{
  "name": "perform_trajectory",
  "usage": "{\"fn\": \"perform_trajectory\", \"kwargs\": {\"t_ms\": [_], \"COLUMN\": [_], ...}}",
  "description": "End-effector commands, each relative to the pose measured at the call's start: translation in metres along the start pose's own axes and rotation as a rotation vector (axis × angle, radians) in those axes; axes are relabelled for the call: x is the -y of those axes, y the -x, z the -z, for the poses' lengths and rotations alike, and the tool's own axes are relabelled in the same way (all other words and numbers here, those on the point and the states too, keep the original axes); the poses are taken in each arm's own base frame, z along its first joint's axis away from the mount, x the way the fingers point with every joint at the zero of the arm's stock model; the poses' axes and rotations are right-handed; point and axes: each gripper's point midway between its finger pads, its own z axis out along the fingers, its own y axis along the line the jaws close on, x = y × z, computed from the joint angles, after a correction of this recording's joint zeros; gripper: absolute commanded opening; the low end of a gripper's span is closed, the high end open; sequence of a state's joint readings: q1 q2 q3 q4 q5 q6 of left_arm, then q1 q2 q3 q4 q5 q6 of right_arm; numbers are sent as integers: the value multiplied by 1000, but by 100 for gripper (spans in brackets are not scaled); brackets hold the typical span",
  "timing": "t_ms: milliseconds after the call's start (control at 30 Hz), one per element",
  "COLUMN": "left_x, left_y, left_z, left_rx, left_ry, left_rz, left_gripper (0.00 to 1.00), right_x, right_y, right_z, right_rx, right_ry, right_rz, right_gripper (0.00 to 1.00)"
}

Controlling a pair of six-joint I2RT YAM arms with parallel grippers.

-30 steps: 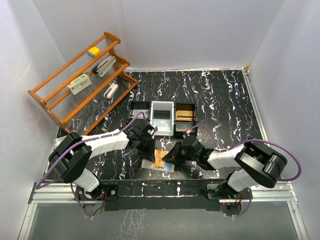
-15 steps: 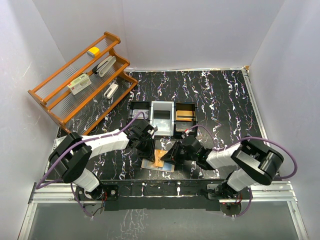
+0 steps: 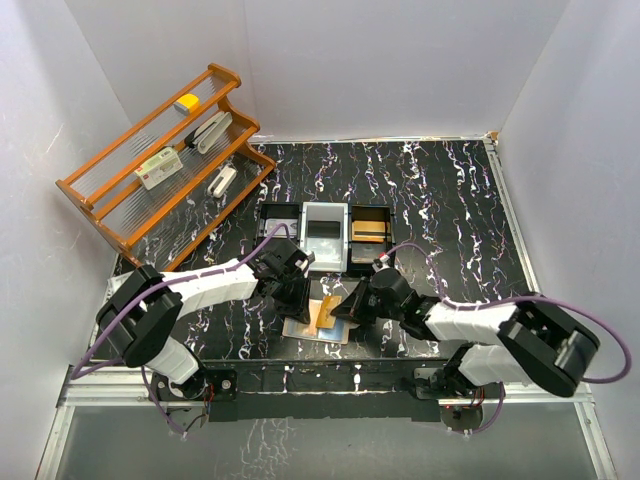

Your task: Take the credit cards out of the card holder

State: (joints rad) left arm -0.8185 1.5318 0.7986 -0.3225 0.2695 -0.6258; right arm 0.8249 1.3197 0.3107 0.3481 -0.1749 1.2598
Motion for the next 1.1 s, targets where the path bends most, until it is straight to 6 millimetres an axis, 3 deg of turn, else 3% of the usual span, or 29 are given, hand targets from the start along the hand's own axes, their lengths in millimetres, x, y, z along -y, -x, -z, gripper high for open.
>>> {"fn": "perform_trajectory", "kwargs": {"t_ms": [0, 333, 567, 700, 867, 1067], "left_x": [0, 16, -1, -10, -20, -33], "left_y": [2, 32, 43, 47, 52, 52], "left_z": [13, 49, 73, 84, 100, 111], "left_rx": [22, 175, 303, 373, 456, 507], "left_ry": [26, 20, 113, 155, 197, 247], "left_rz": [-9, -39, 0, 34, 74, 107], "left_gripper": [15, 40, 50, 66, 83, 96], "right_x": [-3, -66, -101, -119, -130, -119], "right_y": [22, 57, 86, 105, 123, 167], "right_z": [16, 59, 93, 111, 121, 122], "right_rx": [80, 255, 418, 524, 571, 596], "right_ry": [-64, 74, 106, 102, 14, -306], "right_rz": [109, 358, 616, 798, 1137, 1465], "right_gripper": [0, 0, 0, 0, 0, 0]}}
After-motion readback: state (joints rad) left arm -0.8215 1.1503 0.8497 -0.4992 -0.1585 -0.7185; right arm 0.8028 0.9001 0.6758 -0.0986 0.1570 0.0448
